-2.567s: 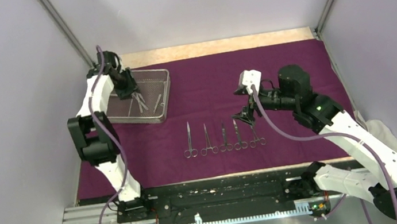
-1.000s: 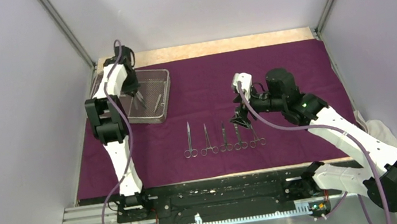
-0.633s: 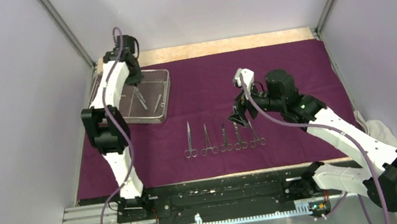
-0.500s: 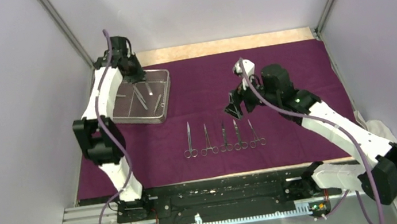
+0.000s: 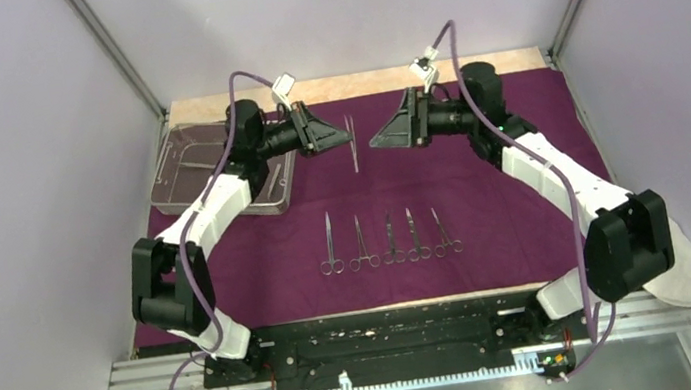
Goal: Open and lay out the surgical kit
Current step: Place the medical item in the surgical kit.
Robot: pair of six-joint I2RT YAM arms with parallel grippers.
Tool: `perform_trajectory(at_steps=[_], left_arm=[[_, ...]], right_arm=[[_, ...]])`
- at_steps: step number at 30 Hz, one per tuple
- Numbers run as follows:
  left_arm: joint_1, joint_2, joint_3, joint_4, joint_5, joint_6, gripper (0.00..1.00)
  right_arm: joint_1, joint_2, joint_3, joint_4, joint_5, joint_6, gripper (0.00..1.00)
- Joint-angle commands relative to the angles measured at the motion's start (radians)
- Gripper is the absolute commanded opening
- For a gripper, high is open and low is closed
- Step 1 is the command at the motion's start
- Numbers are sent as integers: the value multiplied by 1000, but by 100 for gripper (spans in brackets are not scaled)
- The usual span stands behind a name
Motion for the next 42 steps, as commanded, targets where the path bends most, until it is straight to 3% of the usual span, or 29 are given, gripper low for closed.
perform_trajectory(at_steps=[1,9,11,13,19,22,26,38,42], left_arm=[[-39,-74,-47,421,157,-195,0],[-90,-40,-72,937,142,-588,0],[-100,-29,-48,984,122,-636,0],[-109,-11,-20,1026,104,-681,0],[-120,8,49,1021,80,-698,0],[-131,22,69,1027,70,-704,0],[-137,51,100,1068,48,-737,0],[-150,70,134,1117,48,-773,0],[-150,72,134,1139,49,-789,0]], right_arm=[[-66,-21,-124,623,-263,474,70],[-53,68,-179,1409,-255,995,66],[-25,126,-141,1501,-257,1070,62],[-1,145,-118,1490,-249,1062,61],[-1,79,-99,1182,-265,809,62],[30,122,-76,1374,-277,966,60],[38,210,-49,1739,-219,1233,47],[30,216,-50,1787,-160,1287,42],[27,214,-34,1788,-154,1298,33]])
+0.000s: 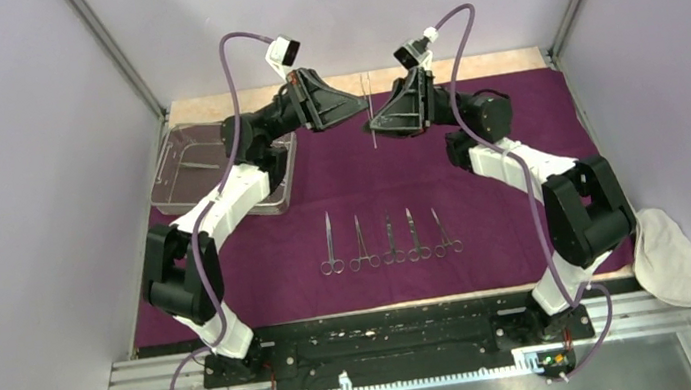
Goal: Open and lay out the surgical kit
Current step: Place the medical item in the surgical kit.
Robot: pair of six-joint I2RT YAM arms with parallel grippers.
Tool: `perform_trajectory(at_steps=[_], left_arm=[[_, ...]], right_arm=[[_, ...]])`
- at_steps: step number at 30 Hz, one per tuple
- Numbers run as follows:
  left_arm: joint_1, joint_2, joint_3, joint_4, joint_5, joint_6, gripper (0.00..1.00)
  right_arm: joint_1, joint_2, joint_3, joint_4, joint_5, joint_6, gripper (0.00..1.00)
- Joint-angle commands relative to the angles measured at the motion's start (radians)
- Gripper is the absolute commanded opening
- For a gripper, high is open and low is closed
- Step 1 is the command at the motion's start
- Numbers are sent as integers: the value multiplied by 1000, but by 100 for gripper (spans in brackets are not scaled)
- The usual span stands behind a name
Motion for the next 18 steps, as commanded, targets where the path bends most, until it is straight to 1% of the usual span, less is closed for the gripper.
perform_trajectory(at_steps=[1,5,6,7,8,10,11,12,13,15,16,17,18], left_arm=[[-6,-1,34,130,-17,-18,0],[-6,11,29,178,-31,-45,0],[-6,14,29,184,-31,-50,0],[-6,16,29,187,-28,-50,0],[-6,16,25,184,-26,-45,0],[-5,12,15,168,-24,-27,0],[-5,9,10,146,-20,-12,6],[-3,1,3,110,-18,9,20],[1,-11,-12,77,-16,38,33],[22,-52,-62,15,-27,98,63],[37,-82,-98,-7,-32,135,75],[54,-112,-143,-44,-32,174,85],[73,-145,-175,-102,-28,225,90]], right_arm=[[-4,-13,40,225,32,21,30],[-2,-16,37,225,40,28,14],[-2,-16,37,225,44,31,10],[-2,-16,39,226,46,32,3],[-2,-16,42,226,49,34,0],[-2,-19,48,224,55,41,0],[-3,-21,49,224,56,46,0],[-5,-22,46,223,58,50,0],[-8,-27,37,222,61,51,0],[-25,-48,-6,204,73,38,0],[-37,-67,-32,184,67,19,0],[-53,-87,-59,141,53,-12,0],[-71,-117,-94,69,37,-60,0]])
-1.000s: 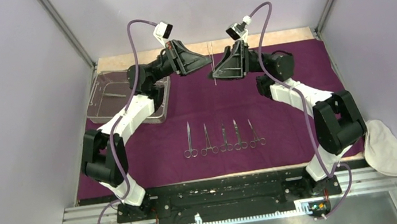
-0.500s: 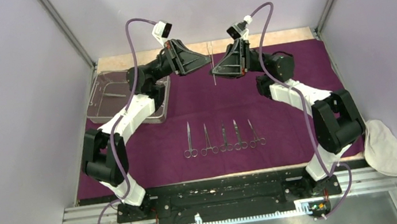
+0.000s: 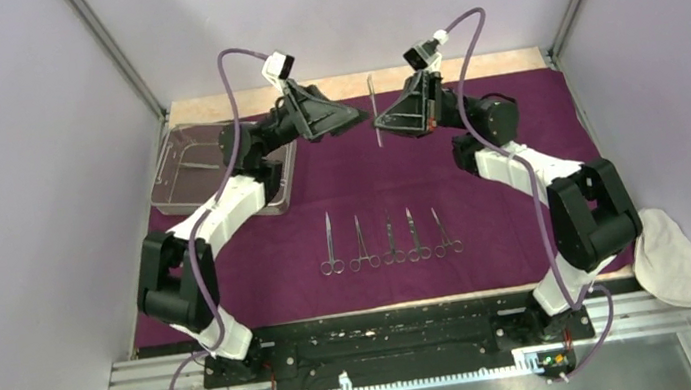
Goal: Open and lay out the surgical kit
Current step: Place the medical item in the surgical kit.
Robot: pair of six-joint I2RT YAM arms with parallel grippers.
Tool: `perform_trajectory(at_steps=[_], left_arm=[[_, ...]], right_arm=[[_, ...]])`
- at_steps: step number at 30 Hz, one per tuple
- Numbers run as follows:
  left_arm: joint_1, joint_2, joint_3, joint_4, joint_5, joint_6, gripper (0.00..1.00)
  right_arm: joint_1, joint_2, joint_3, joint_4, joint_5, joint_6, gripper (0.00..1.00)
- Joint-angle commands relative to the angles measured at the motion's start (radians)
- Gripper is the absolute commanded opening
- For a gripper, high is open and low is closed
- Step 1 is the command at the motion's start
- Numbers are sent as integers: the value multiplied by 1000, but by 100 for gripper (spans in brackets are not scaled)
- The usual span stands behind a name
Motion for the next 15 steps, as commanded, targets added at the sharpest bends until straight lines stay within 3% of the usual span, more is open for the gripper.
perform_trajectory(at_steps=[1,2,3,4,5,6,7,8,11,15], left_arm=[[77,-160,-128,-177,3,234,92],[102,-192,-140,-291,11,309,93],[122,-229,-136,-547,4,424,94],[141,-263,-117,-769,-26,548,94],[152,-290,-92,-934,-75,674,95],[154,-318,-67,-1063,-121,775,95],[155,-329,-43,-1158,-161,844,95],[158,-335,-25,-1213,-183,884,95],[159,-353,-11,-1250,-206,912,95],[156,-367,-34,-1250,-213,907,95]], right_arm=[[-75,-145,-109,-34,-19,-157,0],[-102,-203,-143,-235,-41,-286,0],[-127,-268,-166,-496,-68,-463,0],[-151,-342,-161,-970,-46,-762,0],[-164,-395,-73,-1470,61,-1082,0],[-137,-417,-3,-1824,316,-1364,0],[-91,-426,32,-2048,452,-1518,0],[-64,-433,31,-2180,654,-1597,0],[-52,-508,-105,-2308,922,-1654,0],[-34,-615,-232,-2321,1023,-1606,0]])
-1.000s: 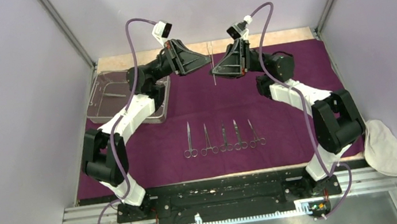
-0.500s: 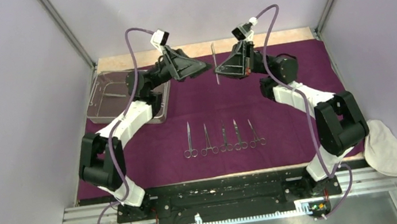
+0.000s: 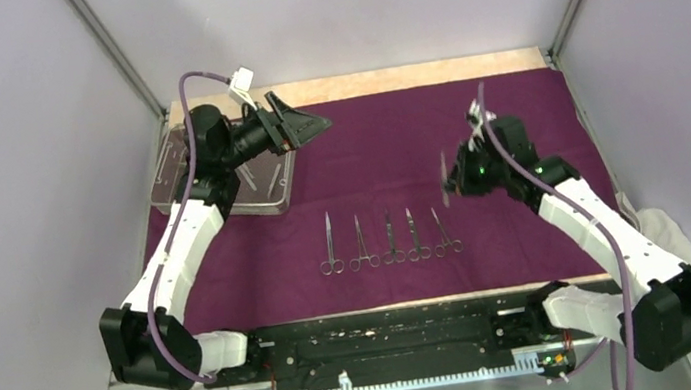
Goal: Open and lay out the surgical kit
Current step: Place the medical item in the surgical kit.
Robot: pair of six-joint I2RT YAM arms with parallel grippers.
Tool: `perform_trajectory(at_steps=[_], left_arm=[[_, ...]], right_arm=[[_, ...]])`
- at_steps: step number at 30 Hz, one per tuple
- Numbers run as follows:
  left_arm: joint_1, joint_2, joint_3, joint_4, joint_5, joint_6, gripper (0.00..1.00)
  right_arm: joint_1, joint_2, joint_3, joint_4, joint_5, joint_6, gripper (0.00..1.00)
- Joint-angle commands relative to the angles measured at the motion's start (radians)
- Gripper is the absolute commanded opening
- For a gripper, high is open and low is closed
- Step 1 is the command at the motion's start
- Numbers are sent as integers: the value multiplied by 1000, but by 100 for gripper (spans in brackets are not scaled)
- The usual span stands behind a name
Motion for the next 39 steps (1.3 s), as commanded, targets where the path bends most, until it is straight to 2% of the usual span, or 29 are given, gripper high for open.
perform_trajectory(at_steps=[1,4,8,11,16,28,39], left_arm=[[-6,-26,3,-135,-28,94,95],[-8,-29,-8,-129,-11,83,95],[-10,-47,-28,-99,-5,83,95],[-11,-65,-41,-89,-2,83,95],[-10,-95,-74,-65,-2,87,96],[-6,-90,-74,-45,26,107,96],[21,-92,-62,-32,58,104,96]], right_arm=[[17,-75,-97,-352,309,-168,0],[20,-40,-101,-395,350,-147,0],[23,180,-67,-444,308,-178,0],[49,257,-90,-396,279,-181,0],[76,272,-87,-297,290,-180,0],[56,305,-123,-169,357,-208,0],[57,366,-154,-208,370,-153,0]])
